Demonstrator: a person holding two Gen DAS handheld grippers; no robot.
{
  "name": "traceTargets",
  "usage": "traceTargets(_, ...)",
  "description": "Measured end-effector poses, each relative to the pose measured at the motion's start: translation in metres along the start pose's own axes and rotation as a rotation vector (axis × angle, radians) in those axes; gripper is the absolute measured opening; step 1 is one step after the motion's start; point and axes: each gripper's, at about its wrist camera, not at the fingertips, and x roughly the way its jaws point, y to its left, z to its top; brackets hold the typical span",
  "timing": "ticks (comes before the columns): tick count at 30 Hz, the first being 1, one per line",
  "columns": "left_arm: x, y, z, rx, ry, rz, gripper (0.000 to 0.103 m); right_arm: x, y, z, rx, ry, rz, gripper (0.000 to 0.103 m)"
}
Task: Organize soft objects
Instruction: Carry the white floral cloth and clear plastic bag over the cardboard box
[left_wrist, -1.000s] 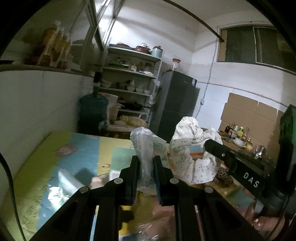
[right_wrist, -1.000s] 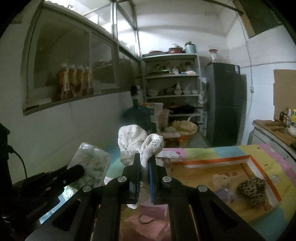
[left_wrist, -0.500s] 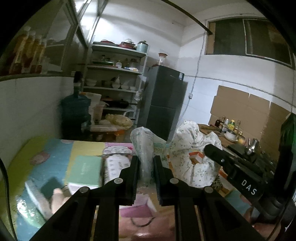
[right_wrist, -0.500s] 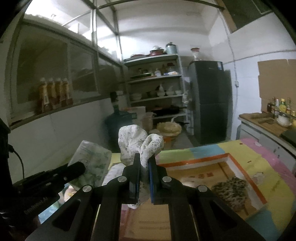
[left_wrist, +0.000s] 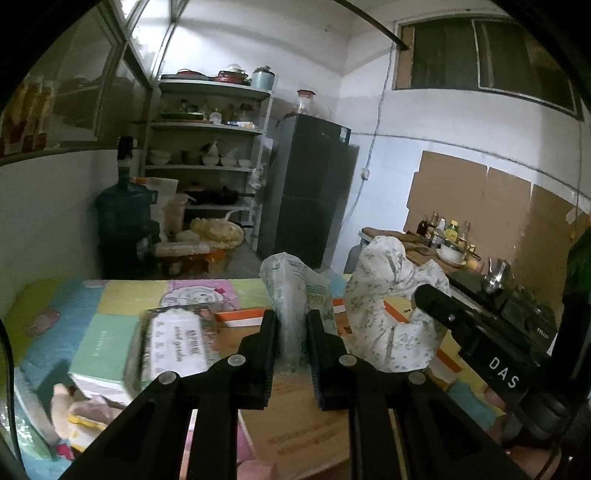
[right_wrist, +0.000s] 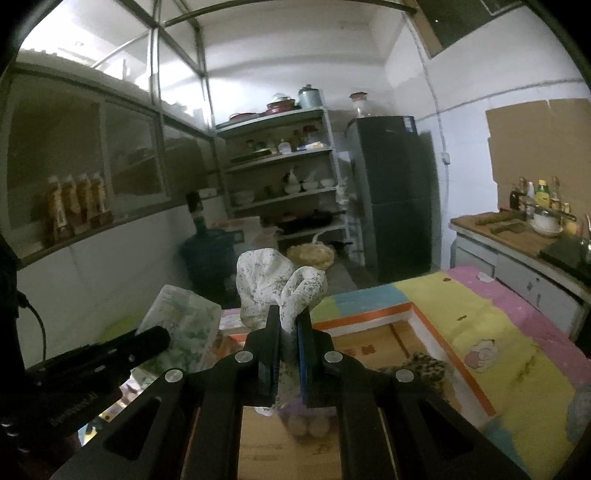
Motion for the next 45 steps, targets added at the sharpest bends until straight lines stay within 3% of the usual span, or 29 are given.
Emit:
traceTargets(28, 0.083, -0.067, -0.013, 0.073, 0.143, -0.047, 0.017, 0.009, -0.094, -0.021, 0.136, 0.049, -0.073, 0.008)
traceTargets(45, 0.122, -0.089, -0.039, 0.122, 0.277, -0.043, 0.017, 0.033, -0.119, -0.047, 0.200, 0.171, -0.071, 0.008)
